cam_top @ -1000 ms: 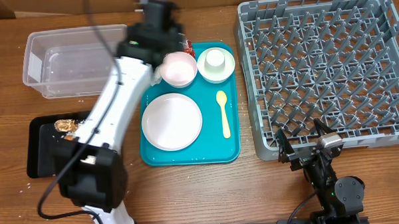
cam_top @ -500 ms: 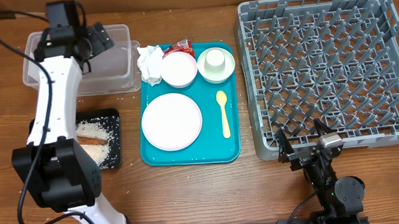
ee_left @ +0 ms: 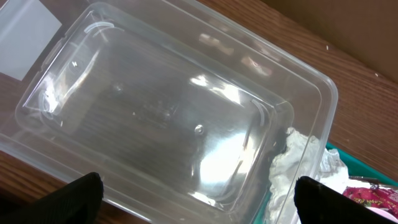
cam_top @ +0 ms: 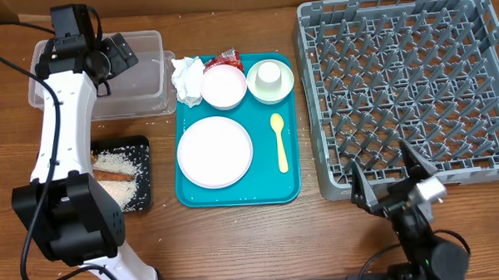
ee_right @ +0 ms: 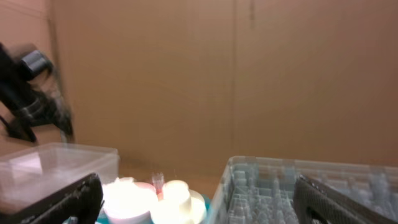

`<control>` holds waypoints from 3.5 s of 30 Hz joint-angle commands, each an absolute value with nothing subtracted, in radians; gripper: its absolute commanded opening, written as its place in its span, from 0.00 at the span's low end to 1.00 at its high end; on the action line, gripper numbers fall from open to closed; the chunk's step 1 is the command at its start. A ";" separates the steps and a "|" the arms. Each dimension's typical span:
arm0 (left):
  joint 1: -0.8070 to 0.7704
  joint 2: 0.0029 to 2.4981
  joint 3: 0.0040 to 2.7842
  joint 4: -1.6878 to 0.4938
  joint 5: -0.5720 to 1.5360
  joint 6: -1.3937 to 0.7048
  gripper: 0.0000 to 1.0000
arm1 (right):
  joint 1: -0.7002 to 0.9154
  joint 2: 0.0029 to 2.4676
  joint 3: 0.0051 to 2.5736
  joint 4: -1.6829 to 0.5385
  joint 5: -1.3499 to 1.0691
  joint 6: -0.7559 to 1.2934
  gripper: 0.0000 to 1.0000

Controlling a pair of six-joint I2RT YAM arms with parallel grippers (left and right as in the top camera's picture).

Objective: Sort waste into correct bins and load items into the dishwasher

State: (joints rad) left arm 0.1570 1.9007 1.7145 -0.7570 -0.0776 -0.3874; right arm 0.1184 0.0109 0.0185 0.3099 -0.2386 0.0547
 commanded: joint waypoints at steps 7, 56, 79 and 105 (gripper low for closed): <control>0.157 1.898 1.727 -0.758 -0.065 -0.397 1.00 | 0.122 0.003 0.044 0.637 -0.165 0.139 1.00; 0.157 1.898 1.727 -0.758 -0.065 -0.397 1.00 | 0.411 2.100 1.963 -0.848 0.035 0.206 1.00; 0.157 1.898 1.727 -0.758 -0.065 -0.397 1.00 | 0.453 2.255 1.948 -0.757 0.085 0.434 1.00; 0.157 1.898 1.727 -0.758 -0.065 -0.397 1.00 | 0.461 2.308 1.943 -0.757 0.120 0.453 0.72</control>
